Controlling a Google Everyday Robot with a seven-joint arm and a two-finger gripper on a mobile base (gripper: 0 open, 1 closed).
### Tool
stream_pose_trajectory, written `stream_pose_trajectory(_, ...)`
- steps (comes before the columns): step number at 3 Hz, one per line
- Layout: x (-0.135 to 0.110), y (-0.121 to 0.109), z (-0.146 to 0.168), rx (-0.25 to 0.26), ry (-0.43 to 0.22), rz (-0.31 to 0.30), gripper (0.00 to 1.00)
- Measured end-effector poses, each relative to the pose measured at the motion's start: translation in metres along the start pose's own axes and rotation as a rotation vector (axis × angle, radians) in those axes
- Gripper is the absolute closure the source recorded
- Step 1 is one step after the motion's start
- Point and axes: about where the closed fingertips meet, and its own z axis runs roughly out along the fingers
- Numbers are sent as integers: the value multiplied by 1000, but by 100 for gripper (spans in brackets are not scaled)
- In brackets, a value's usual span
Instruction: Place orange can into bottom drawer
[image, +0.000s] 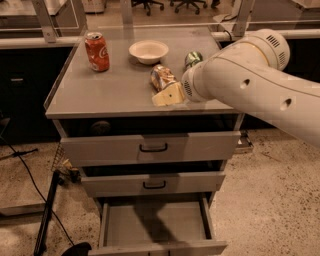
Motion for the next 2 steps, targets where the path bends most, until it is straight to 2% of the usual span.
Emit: stream_pose_trajectory(2, -12, -2, 37, -2, 11, 40, 0)
